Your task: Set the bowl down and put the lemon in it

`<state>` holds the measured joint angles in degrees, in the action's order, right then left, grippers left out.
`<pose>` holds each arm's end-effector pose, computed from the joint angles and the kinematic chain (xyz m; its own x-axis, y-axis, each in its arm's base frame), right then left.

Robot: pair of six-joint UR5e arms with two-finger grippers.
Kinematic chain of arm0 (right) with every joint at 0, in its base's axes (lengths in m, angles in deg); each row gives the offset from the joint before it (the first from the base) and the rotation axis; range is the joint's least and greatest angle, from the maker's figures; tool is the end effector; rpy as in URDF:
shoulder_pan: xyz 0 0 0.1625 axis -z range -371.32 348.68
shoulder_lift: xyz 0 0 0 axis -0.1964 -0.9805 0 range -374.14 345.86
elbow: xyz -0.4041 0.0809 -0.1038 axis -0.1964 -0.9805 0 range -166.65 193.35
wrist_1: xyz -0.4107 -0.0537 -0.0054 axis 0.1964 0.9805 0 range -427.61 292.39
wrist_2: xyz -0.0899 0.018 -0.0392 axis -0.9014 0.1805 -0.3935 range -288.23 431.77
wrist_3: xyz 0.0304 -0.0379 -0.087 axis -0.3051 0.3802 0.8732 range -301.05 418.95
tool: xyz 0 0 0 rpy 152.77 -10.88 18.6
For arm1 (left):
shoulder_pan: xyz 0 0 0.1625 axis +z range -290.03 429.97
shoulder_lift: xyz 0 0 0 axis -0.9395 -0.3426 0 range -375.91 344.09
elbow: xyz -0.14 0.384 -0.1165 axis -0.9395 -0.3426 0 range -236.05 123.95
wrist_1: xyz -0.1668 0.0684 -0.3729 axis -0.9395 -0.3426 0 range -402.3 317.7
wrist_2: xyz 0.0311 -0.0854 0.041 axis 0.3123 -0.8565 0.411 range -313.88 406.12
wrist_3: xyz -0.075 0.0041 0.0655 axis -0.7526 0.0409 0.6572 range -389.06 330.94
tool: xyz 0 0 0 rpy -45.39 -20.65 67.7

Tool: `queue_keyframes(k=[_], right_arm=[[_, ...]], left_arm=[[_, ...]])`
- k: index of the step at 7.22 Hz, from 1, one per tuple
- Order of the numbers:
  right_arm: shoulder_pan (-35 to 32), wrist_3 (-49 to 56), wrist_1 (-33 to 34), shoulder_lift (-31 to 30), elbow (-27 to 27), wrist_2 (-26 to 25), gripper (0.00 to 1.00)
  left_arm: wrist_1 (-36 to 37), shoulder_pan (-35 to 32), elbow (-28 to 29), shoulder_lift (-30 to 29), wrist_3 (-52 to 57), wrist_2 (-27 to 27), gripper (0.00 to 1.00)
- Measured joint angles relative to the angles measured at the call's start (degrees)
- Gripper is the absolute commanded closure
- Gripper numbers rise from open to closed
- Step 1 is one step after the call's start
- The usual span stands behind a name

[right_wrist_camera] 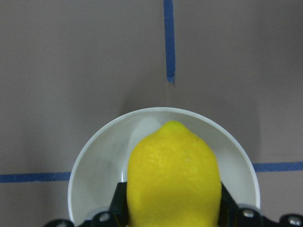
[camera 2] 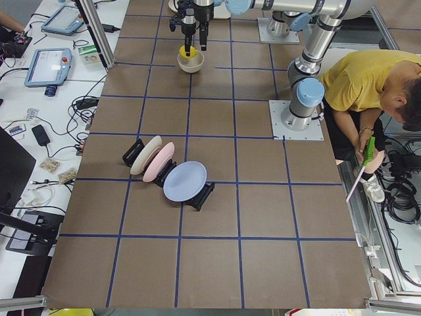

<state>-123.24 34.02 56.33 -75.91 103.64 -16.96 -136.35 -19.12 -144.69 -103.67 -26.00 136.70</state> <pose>0.3700 -0.5564 0.2600 -0.9970 0.0491 -0.0599 0.0537 0.9956 -0.0765 -0.1247 -0.4758 0.5114 -0.9993 0.0375 -0.0095 0.0374 0.9993 0.0083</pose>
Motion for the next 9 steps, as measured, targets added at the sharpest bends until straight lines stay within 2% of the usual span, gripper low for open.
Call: queue_keyframes(k=[3, 4, 5, 6, 8, 9], right_arm=[[-0.06, 0.02, 0.64, 2.27, 0.31, 0.04, 1.00], [-0.06, 0.05, 0.61, 2.93, 0.35, 0.05, 0.93], [-0.06, 0.05, 0.53, 3.38, 0.42, 0.07, 0.79], [-0.06, 0.08, 0.45, 3.60, 0.46, 0.11, 0.73], [-0.06, 0.12, 0.32, 3.70, 0.50, 0.13, 0.33], [-0.06, 0.09, 0.30, 3.67, 0.50, 0.14, 0.22]], left_arm=[[0.09, 0.19, 0.09, 0.09, -0.09, -0.95, 0.00], [0.05, 0.29, -0.21, 0.21, -0.08, -1.04, 0.00], [0.06, 0.38, -0.35, 0.39, -0.01, -0.91, 0.00], [0.13, 0.47, -0.15, 0.45, 0.04, -0.82, 0.00], [0.17, 0.56, 0.50, 0.29, -0.05, -0.74, 0.00], [0.18, 0.57, 0.57, 0.07, -0.09, -0.77, 0.00]])
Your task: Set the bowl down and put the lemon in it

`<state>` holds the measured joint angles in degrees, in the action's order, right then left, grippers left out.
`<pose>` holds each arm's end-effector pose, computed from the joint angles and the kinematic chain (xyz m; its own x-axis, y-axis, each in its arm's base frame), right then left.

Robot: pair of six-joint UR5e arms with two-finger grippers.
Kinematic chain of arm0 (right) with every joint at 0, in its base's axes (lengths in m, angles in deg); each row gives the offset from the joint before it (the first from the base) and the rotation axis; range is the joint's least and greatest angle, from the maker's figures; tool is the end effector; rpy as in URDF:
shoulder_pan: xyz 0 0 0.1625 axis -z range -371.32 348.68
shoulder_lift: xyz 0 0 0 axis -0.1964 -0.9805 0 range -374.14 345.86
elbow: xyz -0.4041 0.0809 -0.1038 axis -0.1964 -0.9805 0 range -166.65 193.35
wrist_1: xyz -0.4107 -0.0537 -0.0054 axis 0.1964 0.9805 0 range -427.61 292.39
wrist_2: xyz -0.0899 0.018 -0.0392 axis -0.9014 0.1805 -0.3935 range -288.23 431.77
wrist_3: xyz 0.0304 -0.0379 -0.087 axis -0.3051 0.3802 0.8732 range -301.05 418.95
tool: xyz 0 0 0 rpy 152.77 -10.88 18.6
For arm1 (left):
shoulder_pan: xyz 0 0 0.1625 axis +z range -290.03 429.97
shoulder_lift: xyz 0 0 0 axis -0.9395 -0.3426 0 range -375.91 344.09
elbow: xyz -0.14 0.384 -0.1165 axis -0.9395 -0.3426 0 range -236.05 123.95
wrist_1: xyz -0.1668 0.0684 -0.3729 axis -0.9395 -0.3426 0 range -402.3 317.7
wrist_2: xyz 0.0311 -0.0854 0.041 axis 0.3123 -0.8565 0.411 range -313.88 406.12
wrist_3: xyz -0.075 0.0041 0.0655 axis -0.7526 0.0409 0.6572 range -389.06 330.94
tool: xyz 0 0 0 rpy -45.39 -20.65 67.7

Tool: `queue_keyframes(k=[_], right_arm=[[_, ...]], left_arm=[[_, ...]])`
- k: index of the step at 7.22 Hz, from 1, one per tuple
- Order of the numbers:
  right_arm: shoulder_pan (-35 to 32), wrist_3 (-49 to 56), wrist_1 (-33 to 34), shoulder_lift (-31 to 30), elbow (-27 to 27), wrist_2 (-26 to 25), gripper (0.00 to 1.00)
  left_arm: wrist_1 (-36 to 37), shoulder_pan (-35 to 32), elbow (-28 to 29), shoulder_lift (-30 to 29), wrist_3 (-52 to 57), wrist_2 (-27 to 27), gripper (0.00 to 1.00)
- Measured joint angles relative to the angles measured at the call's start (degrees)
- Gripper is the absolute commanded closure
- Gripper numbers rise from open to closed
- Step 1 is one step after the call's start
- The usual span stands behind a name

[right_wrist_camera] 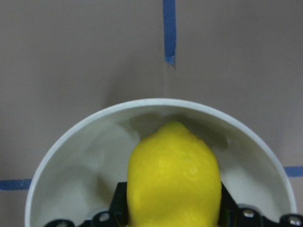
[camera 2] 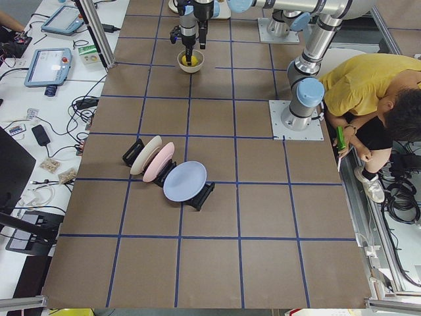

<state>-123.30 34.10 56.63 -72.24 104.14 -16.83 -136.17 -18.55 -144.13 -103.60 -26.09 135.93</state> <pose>0.3718 -0.5585 0.2147 -0.9982 0.0495 -0.0336 0.0500 0.9986 -0.0144 -0.1213 -0.4776 0.5171 -0.9997 0.0259 0.0032 0.0259 0.9996 -0.0065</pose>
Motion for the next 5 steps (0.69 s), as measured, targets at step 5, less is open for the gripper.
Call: queue_keyframes(k=[5], right_arm=[[0.41, 0.03, -0.83, -2.55, -0.62, -0.44, 0.00]], left_arm=[[0.03, -0.03, 0.88, -1.00, -0.08, 0.18, 0.00]])
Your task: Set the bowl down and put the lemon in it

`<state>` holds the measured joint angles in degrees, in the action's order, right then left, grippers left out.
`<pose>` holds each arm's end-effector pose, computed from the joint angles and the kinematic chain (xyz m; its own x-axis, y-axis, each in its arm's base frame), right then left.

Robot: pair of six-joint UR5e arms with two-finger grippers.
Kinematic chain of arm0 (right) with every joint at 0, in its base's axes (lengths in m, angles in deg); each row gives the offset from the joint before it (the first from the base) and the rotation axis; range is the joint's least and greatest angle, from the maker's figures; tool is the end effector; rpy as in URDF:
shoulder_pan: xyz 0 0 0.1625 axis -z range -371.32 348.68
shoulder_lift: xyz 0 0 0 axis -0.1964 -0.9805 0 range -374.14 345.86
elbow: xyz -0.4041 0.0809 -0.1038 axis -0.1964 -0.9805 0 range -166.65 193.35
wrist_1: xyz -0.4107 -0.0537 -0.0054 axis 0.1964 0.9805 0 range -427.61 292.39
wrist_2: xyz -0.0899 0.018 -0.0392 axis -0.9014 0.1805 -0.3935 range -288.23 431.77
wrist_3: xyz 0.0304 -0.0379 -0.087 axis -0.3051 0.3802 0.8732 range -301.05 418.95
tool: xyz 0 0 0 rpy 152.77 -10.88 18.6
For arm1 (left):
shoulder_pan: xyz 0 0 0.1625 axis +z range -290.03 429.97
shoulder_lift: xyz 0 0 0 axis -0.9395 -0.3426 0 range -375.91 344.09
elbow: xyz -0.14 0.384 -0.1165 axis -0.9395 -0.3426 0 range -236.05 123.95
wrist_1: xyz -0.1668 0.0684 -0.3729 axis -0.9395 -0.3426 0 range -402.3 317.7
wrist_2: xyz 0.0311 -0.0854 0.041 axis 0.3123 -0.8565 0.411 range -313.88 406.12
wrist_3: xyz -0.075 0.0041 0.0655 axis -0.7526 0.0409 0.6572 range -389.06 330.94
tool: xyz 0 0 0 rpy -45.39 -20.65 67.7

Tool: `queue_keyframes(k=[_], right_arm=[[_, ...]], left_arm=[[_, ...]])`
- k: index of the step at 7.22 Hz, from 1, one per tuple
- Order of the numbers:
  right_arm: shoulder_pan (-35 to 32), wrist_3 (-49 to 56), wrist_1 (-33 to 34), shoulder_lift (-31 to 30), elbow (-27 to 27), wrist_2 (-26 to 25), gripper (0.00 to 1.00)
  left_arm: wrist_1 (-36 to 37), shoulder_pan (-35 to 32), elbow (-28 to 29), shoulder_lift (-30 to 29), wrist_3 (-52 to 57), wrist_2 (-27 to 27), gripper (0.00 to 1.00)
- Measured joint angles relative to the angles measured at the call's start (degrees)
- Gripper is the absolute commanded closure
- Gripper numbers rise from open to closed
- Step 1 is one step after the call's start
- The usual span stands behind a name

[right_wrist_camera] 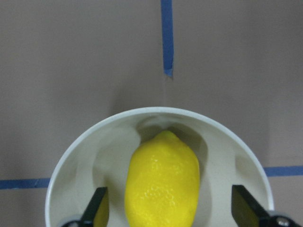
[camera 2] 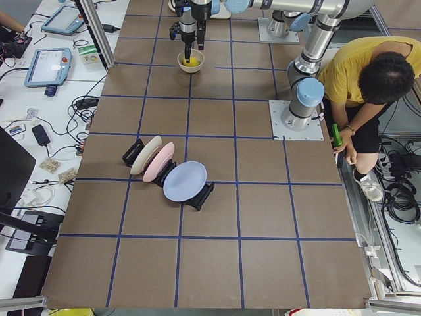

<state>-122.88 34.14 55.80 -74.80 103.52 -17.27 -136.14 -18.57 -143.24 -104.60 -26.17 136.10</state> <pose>0.3665 -0.5603 0.2472 -0.9975 0.0549 -0.0438 0.0573 0.9968 -0.0549 -0.1210 -0.4849 0.5165 -0.9997 0.0249 0.0003 0.0249 0.9997 -0.0050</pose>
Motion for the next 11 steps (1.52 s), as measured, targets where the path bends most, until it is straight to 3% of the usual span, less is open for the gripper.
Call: queue_keyframes(k=[3, 7, 11], right_arm=[[6.15, 3.60, -9.70, -10.08, -0.19, -0.12, 0.00], [19.94, 21.55, -27.50, -23.99, 0.34, -0.70, 0.00], [23.98, 25.62, -34.26, -29.68, 0.61, -0.02, 0.00]], left_arm=[[-0.03, -0.04, 0.17, 0.08, 0.01, -0.19, 0.00], [-0.07, -0.05, -0.13, 0.24, 0.01, -0.42, 0.00], [-0.03, -0.25, -0.46, 0.31, 0.01, -0.37, 0.00]])
